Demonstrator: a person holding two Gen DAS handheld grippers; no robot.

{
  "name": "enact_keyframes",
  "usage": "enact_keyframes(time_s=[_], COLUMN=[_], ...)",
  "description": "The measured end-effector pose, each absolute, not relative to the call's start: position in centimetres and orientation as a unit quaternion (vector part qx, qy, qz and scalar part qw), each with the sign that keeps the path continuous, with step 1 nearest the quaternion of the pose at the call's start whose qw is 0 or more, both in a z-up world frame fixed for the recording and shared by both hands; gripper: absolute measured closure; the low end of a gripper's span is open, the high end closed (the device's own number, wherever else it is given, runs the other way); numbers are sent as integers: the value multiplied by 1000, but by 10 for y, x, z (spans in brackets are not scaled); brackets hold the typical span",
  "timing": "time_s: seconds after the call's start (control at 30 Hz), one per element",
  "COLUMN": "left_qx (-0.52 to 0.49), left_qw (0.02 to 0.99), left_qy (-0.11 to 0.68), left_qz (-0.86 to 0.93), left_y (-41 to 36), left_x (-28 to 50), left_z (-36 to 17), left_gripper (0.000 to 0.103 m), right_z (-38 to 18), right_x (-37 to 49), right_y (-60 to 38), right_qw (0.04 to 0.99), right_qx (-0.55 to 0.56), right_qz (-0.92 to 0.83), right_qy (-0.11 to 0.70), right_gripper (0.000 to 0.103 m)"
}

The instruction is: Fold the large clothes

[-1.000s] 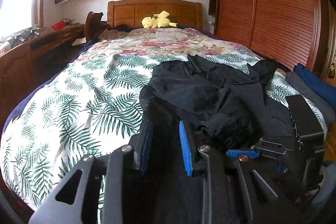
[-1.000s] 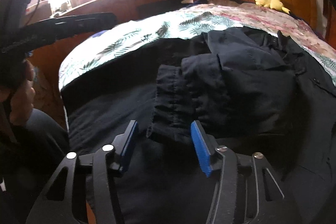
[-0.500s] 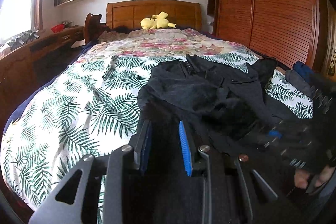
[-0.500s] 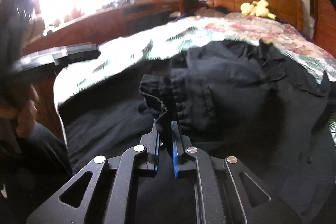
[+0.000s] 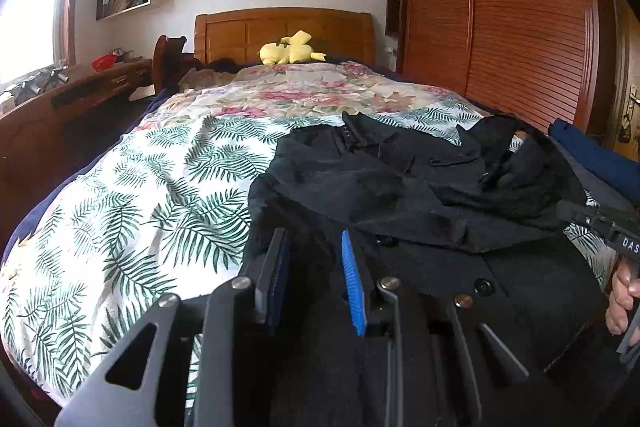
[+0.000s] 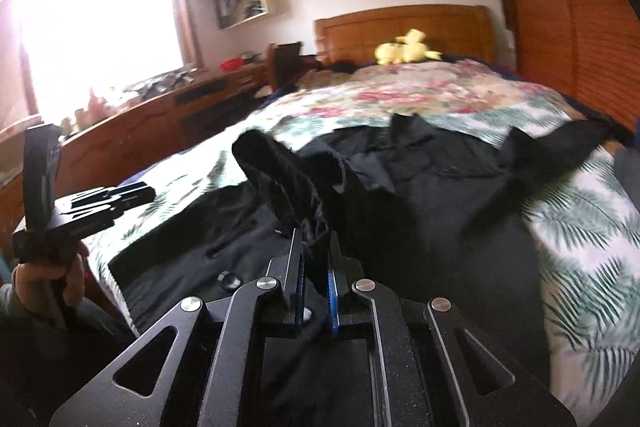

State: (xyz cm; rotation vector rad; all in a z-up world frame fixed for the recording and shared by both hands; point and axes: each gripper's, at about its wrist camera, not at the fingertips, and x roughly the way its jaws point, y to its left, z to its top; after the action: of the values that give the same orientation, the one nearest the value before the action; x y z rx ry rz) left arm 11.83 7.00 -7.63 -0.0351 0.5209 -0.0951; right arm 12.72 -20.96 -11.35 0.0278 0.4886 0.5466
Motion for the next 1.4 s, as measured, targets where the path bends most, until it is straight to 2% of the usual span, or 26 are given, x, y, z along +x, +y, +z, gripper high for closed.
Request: enact_keyframes(time_s=[0.23, 0.33, 0.47, 0.63, 0.8, 1.07, 1.2, 1.4], left_qx=[-20, -19, -8, 10, 16, 12, 17, 19], left_qw=[965, 965, 966, 965, 962, 961, 962, 962], left_qy=[253, 252, 250, 252, 263, 259, 247, 234], left_qz=[-58, -63, -63, -66, -72, -99, -113, -138], left_y=[60, 53, 40, 18, -3, -30, -42, -56], left_x=[119, 118, 115, 114, 117, 128, 137, 163], left_z=[-72, -66, -58, -49, -46, -40, -36, -39], left_gripper=[79, 79, 79, 79, 79, 79, 79, 78], right_z=[-134, -139, -134, -122, -129, -160, -189, -201], right_x=[113, 106, 102, 111, 140, 178, 193, 193], right_y=[-239, -244, -259, -276, -276, -270, -273, -285], right_qw=[935, 937, 944, 945, 933, 911, 894, 896], right_qx=[8, -13, -27, -39, -61, -76, -79, -44], right_qz=[228, 213, 202, 218, 232, 252, 234, 246], right_qy=[272, 278, 261, 242, 268, 318, 373, 368], right_gripper=[96, 90, 54, 53, 52, 53, 52, 52])
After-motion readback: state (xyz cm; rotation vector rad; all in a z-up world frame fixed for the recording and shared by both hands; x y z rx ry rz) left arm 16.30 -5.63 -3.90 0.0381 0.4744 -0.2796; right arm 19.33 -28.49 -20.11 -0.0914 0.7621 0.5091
